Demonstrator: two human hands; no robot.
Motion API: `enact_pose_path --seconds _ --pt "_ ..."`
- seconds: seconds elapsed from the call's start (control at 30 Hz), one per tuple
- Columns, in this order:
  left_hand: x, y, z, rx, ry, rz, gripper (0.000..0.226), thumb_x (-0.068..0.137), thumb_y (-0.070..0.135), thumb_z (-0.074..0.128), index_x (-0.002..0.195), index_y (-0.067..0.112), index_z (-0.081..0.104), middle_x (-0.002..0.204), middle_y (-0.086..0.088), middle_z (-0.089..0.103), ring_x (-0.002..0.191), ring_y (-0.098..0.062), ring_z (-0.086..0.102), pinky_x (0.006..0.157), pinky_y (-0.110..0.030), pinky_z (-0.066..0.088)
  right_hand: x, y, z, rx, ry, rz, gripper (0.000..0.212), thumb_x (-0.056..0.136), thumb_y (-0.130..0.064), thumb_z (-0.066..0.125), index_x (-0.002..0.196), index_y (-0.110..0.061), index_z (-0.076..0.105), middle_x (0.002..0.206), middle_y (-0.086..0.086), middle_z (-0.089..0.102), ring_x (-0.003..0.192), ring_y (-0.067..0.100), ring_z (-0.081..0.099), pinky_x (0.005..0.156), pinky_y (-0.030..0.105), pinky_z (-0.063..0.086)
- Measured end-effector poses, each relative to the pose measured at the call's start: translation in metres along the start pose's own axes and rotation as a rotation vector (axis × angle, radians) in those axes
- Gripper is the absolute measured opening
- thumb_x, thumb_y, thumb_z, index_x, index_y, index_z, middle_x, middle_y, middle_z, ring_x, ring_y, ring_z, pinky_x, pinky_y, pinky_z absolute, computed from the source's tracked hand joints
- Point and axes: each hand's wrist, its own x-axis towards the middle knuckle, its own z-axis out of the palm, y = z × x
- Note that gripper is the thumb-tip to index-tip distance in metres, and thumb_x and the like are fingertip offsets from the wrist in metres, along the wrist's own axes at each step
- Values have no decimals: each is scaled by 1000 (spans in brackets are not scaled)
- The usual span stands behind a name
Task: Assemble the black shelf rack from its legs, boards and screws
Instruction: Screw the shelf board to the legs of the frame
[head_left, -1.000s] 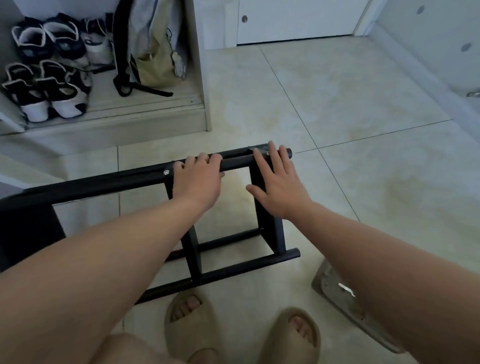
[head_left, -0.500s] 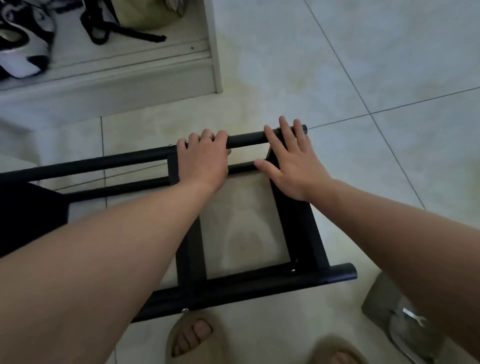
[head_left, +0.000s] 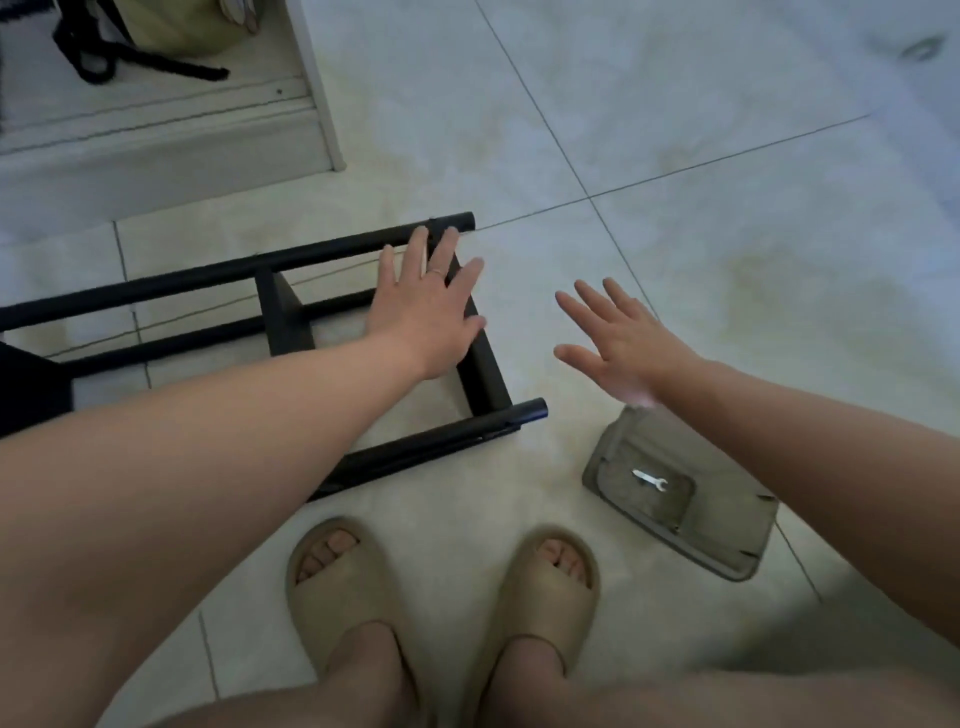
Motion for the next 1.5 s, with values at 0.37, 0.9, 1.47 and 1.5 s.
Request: enact_pose_path --seconds 0.37,0.9,1.47,1.5 --pt "-34 157 45 36 -104 753 56 100 46 45 147 16 37 166 -12 15 153 -31 4 123 -47 11 -102 89 97 164 -201 163 56 107 -38 39 160 -24 24 158 5 39 143 27 38 113 39 35" --pt "-46 172 131 -21 -115 936 34 92 6 40 117 20 60 111 0 68 131 -23 44 119 -44 26 -53 122 200 160 -122 42 47 99 -28 53 146 -31 48 137 -1 58 115 30 60 73 35 45" --pt "-43 181 126 107 -208 908 30 94 6 38 117 17 55 112 -2 63 126 -25 39 117 -44 22 -40 113 191 49 -162 180 23 102 -23 48 114 -6 56 116 16 63 102 38 62 67 37 41" --pt "-42 182 123 130 -220 905 28 97 10 38 119 18 54 119 -2 62 129 -25 38 117 -44 23 -45 114 187 106 -124 228 23 99 -25 51 111 -6 57 112 16 64 100 38 62 69 38 43"
